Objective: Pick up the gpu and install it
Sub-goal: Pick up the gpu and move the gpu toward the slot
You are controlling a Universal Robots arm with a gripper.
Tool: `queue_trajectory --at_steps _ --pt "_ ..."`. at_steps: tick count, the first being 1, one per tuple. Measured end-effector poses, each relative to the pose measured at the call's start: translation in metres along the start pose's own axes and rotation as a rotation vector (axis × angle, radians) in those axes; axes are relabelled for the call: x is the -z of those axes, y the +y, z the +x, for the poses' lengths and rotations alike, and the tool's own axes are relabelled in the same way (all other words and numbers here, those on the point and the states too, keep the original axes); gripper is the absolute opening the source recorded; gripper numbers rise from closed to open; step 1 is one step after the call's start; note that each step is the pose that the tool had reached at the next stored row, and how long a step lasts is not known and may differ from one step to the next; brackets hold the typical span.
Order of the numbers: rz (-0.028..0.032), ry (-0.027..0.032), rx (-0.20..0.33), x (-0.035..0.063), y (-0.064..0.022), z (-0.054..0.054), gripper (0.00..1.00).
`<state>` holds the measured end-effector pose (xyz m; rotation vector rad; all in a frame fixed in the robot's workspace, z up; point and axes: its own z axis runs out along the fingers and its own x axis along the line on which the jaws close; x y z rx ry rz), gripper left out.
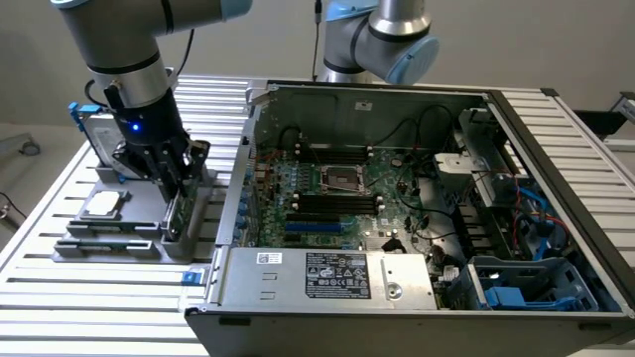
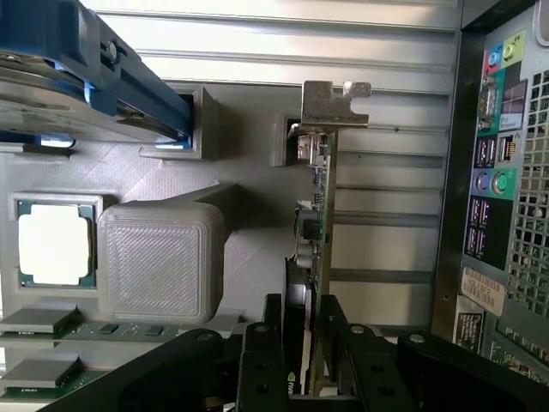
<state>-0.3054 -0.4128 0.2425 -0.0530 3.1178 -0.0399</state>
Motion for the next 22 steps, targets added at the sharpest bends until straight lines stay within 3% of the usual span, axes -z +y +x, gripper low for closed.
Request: queue_trajectory --at_steps 14,22 --pt "-0.0005 -0.0001 -0.003 0.0015 -0.0001 0.0 0.26" --pt "-0.0003 0.0001 -0.003 0.0369 -0.001 -0.001 0.26"
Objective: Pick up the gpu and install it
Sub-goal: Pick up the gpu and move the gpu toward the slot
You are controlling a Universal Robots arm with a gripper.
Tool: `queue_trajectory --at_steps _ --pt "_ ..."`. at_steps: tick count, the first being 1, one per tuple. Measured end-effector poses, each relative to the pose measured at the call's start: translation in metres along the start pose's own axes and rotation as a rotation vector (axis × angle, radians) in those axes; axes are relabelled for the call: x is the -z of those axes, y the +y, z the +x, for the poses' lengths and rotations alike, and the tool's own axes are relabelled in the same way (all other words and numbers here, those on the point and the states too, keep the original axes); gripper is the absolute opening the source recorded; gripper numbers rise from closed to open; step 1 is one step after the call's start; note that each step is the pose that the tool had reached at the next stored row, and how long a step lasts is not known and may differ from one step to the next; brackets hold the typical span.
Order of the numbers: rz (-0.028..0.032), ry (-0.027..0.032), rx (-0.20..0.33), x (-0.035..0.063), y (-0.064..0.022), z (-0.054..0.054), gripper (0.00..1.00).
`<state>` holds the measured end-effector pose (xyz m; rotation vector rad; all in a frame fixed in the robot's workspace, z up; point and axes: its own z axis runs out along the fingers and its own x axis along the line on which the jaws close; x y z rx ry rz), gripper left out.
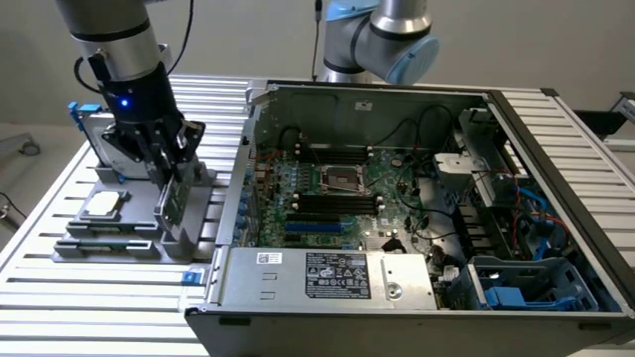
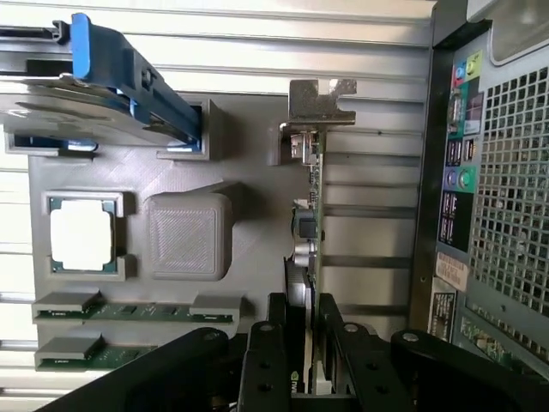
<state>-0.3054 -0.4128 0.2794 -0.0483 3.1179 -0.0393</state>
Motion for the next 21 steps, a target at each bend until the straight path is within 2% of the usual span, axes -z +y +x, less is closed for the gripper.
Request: queue_trajectory --at_steps 8,13,16,21 --pt "0.0 0.0 0.0 0.0364 -0.0009 -0.001 0.26" --pt "0.0 0.0001 0.0 0.059 -0.0016 -0.006 0.26" --pt "0.0 0.0008 0.0 0.0725 -0.0022 -0.012 0.26" --pt "-0.0001 0.0037 0.0 0.0947 -0.0034 -0.035 0.26"
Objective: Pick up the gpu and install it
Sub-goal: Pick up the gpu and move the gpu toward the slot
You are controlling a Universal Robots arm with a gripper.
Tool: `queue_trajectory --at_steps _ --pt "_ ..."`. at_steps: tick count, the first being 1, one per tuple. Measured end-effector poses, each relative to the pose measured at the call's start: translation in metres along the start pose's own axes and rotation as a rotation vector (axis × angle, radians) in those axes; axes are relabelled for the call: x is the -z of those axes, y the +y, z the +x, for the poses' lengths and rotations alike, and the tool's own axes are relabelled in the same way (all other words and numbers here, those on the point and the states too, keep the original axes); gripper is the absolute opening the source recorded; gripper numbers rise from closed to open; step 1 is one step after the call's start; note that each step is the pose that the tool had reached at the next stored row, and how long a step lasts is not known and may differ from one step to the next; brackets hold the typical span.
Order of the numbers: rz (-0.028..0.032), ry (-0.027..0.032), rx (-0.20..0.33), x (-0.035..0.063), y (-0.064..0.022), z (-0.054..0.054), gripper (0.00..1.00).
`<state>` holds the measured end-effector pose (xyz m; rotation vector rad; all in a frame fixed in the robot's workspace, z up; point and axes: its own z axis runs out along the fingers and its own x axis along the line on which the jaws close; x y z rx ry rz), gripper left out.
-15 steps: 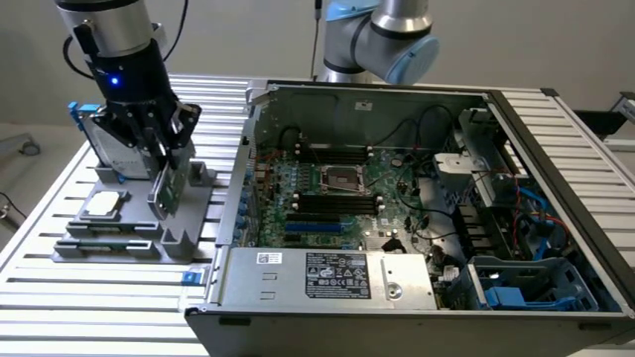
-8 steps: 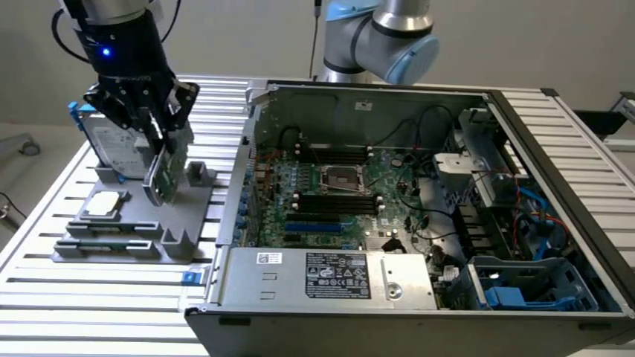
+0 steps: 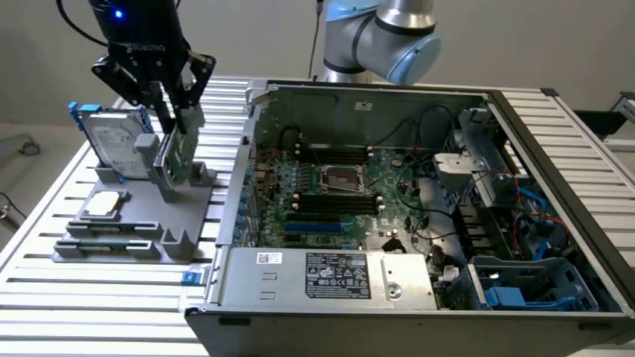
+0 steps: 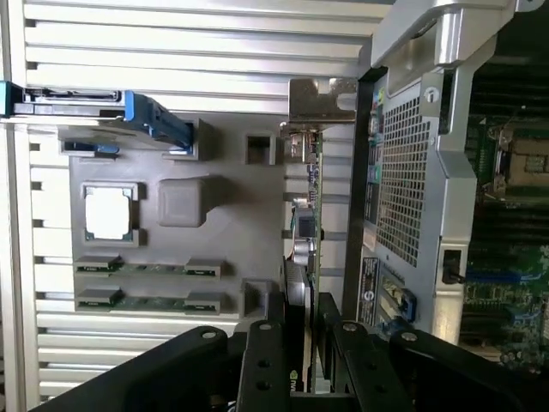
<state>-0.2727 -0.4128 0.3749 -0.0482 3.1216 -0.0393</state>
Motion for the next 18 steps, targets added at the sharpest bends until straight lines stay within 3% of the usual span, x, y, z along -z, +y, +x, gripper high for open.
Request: queue_trajectory --at_steps 7,12,15,18 --pt "-0.0003 0.0048 0.0 0.0311 -0.0018 -0.032 0.26" --pt "-0.0004 0.0123 0.0 0.0518 -0.0033 -0.056 0.26" --pt "-0.0006 0.0194 0.0 0.0537 -0.0038 -0.069 0.26" --pt "-0.0005 0.0208 0.001 0.0531 -0.0043 -0.083 0.26"
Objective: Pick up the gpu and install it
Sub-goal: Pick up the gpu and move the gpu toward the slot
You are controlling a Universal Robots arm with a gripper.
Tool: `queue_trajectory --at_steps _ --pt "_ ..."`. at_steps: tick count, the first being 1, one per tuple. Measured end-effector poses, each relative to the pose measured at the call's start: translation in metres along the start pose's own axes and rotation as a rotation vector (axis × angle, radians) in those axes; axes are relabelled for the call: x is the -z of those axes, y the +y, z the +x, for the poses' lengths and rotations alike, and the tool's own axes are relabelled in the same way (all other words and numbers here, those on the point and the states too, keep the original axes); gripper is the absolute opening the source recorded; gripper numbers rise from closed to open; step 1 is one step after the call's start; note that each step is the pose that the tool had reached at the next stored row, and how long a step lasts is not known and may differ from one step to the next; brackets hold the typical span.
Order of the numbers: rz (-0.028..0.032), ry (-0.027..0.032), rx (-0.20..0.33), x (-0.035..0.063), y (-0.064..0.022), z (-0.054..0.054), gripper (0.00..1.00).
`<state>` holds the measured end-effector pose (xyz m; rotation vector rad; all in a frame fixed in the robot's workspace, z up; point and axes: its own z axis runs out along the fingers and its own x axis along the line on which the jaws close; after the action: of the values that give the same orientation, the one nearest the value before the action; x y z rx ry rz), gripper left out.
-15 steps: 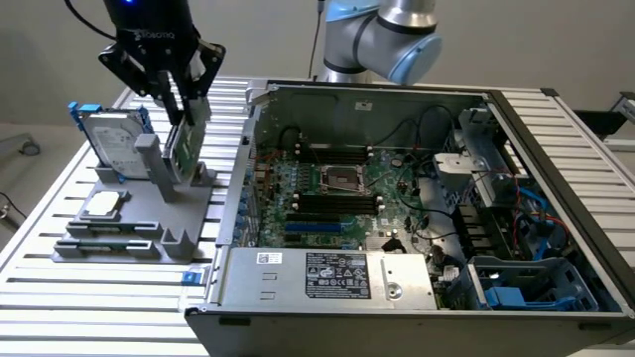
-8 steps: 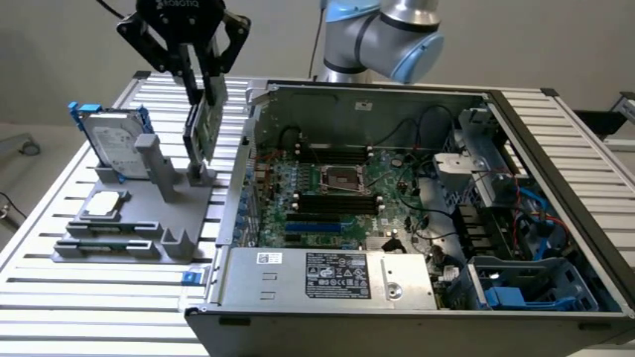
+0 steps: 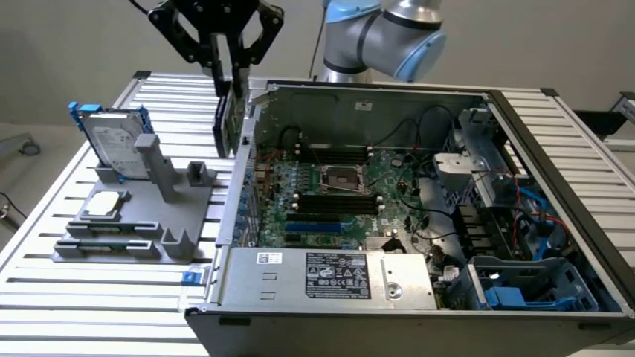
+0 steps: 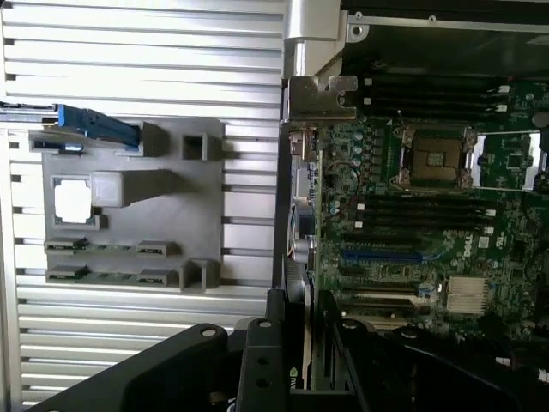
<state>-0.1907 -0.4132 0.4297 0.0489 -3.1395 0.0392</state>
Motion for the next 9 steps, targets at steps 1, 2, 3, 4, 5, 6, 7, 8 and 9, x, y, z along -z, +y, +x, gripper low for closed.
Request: queue_trajectory --at_steps 1,2,3,4,5,6,7,8,9 --pt "-0.0001 0.0 0.0 -0.0003 -0.0001 -0.004 0.26" --pt "0.0 0.0 0.0 -0.0006 -0.0003 -0.009 0.26" --pt "0.0 0.0 0.0 -0.0011 -0.0004 -0.013 0.26" --pt "0.0 0.0 0.0 -0.0016 -0.0005 -0.018 0.26" --pt "-0.0001 0.0 0.0 -0.0021 -0.0006 -0.022 0.26" --pt "0.0 0.0 0.0 -0.0027 -0.0008 -0.027 0.26" --pt "0.0 0.0 0.0 -0.0034 -0.0009 -0.032 0.26" --pt "0.0 0.0 0.0 -0.0039 -0.001 -0.036 0.26" --pt "0.0 0.0 0.0 -0.0046 -0.0011 -0.041 0.26"
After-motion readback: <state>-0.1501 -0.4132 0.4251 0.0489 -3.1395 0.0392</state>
